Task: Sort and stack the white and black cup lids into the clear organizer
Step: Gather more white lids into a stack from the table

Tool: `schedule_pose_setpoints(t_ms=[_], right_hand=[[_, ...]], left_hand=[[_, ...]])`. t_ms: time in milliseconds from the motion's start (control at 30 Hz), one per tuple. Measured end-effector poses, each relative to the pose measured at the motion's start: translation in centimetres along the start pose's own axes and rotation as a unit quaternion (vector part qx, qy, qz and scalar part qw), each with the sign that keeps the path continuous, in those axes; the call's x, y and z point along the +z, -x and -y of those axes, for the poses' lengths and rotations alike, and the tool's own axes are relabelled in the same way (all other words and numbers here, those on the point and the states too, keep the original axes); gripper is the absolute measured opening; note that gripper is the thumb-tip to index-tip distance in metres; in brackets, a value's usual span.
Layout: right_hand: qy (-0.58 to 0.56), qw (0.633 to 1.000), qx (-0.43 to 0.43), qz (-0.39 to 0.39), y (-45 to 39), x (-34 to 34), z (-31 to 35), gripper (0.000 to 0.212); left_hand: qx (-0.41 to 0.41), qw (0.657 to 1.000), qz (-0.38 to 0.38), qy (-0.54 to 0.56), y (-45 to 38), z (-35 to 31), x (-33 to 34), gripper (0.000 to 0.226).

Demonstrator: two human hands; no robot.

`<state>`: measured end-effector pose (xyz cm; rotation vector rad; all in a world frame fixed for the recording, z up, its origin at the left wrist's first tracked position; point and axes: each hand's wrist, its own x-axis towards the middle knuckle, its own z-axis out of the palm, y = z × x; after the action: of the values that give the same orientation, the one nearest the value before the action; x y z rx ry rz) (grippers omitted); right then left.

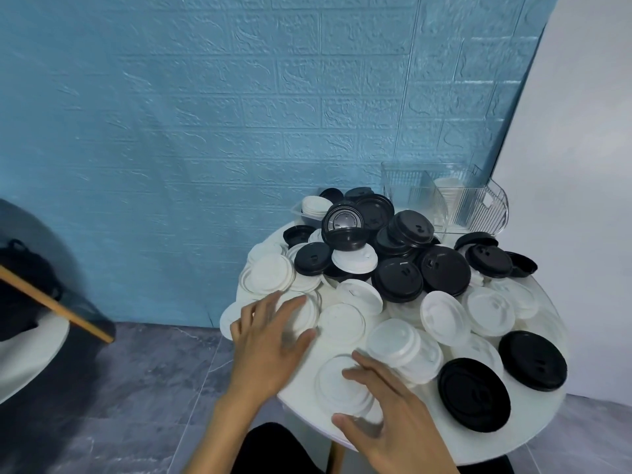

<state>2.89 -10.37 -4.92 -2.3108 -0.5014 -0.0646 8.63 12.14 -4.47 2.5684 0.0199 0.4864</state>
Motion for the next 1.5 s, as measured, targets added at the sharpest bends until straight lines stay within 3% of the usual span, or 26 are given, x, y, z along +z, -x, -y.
schedule_pose_setpoints(t_ms=[233,500,600,833,1067,1300,1500], right_hand=[[-0.009,1.0,0.003,-0.01,0.0,0.2,-0.3,0.05],[-0.025,1.0,0.003,-0.015,-0.3,0.5,-0.8,0.046],[-0.019,1.0,-0.003,-0.021,-0.2,0.6,-0.8,0.047],[-0.051,0.998,0.0,-0.04,-0.2,0.6,-1.0,0.085],[-0.043,0.998,-0.03,-0.034,-0.2,0.4,-1.5,0.065],[-0.053,0.998,-0.008,-0.015,-0.3,-0.2,-1.4,0.084],[-0.034,0.999,0.008,-0.014,0.0,0.0,-0.8,0.074]], left_hand=[[0.022,1.0,0.0,-0.022,-0.9,-0.1,2.1,0.049],[0.04,0.99,-0.024,0.132,1.5,-1.9,-1.1,0.045],[0.062,0.981,0.031,0.179,4.5,-2.4,-2.2,0.046],[0.044,0.97,0.097,0.218,7.2,-3.4,-1.4,0.051],[0.038,0.959,0.132,0.246,6.6,-4.6,-0.3,0.045],[0.045,0.958,0.15,0.238,6.9,-3.9,0.2,0.03],[0.054,0.95,0.164,0.261,6.4,-3.4,0.2,0.032]])
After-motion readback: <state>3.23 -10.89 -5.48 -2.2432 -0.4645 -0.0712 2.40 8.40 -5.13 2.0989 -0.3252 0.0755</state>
